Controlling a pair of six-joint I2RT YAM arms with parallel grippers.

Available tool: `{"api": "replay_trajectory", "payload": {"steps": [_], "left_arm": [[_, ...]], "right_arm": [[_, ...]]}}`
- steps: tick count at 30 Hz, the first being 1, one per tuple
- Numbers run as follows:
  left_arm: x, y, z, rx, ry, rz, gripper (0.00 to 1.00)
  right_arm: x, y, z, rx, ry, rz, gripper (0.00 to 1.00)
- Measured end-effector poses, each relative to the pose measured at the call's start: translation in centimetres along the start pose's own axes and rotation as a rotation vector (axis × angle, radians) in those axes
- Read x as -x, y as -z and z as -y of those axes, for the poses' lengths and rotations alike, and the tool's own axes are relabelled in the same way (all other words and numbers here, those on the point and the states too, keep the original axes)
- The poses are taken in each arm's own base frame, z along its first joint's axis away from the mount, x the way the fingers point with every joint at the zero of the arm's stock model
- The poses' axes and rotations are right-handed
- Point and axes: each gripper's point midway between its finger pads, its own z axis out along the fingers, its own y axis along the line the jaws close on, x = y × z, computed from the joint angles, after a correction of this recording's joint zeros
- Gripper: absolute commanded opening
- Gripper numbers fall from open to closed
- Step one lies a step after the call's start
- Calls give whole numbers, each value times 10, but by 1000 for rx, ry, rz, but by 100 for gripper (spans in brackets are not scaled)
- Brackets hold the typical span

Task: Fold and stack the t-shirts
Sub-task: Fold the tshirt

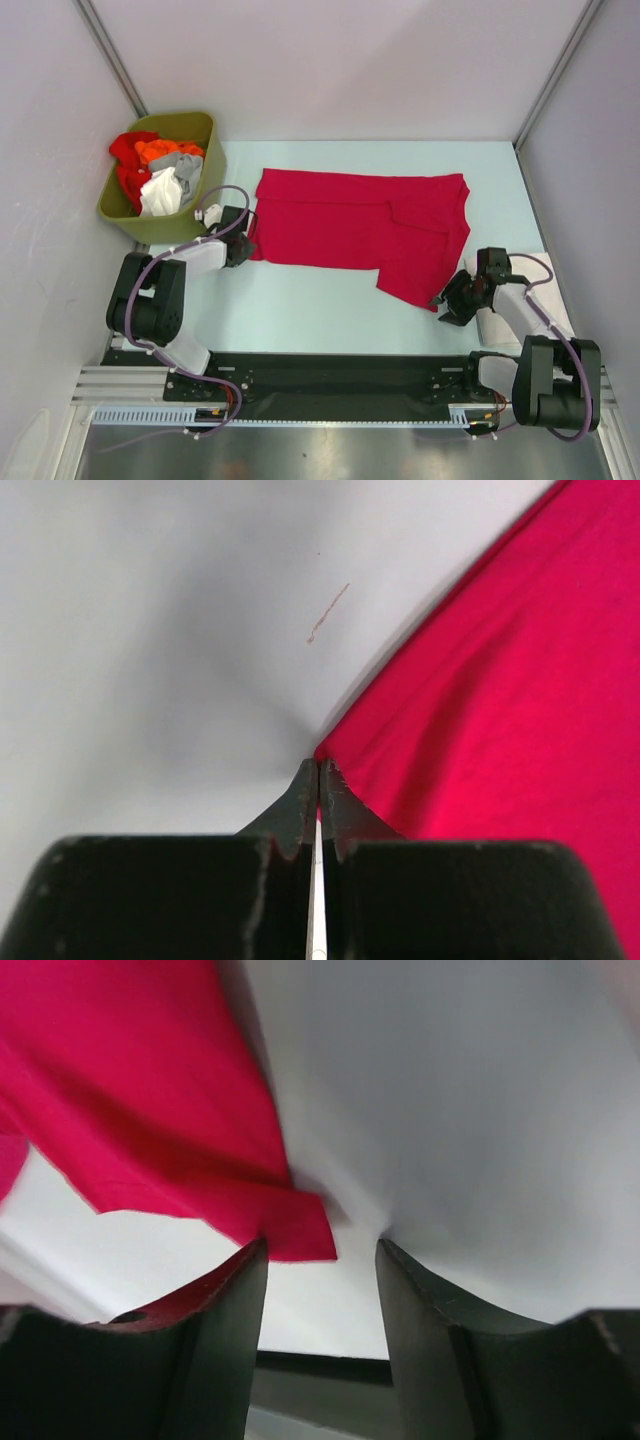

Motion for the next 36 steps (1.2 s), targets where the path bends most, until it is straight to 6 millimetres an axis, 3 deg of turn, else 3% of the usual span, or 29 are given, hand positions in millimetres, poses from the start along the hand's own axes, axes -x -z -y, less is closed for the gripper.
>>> {"api": "replay_trajectory", "payload": {"steps": [12, 20, 23, 24, 27, 36], "left_arm": [[-3, 2, 2, -16, -8, -21, 0], [-4, 2, 3, -21, -17, -25, 0], [-6, 4, 3, -24, -25, -34, 0], [-6, 4, 3, -25, -26, -36, 0], [-7, 5, 1, -22, -37, -44, 0], [-1, 30, -8, -10, -73, -47, 0]], "right_arm": [[-1, -7, -9, 97, -123, 27, 48], [4, -8, -4, 77, -132, 51, 38], [7, -9, 0, 59, -130, 68, 14], [7, -9, 2, 48, -130, 73, 0], [7, -9, 9, 16, -132, 74, 0], [4, 35, 2, -4, -118, 115, 0]]}}
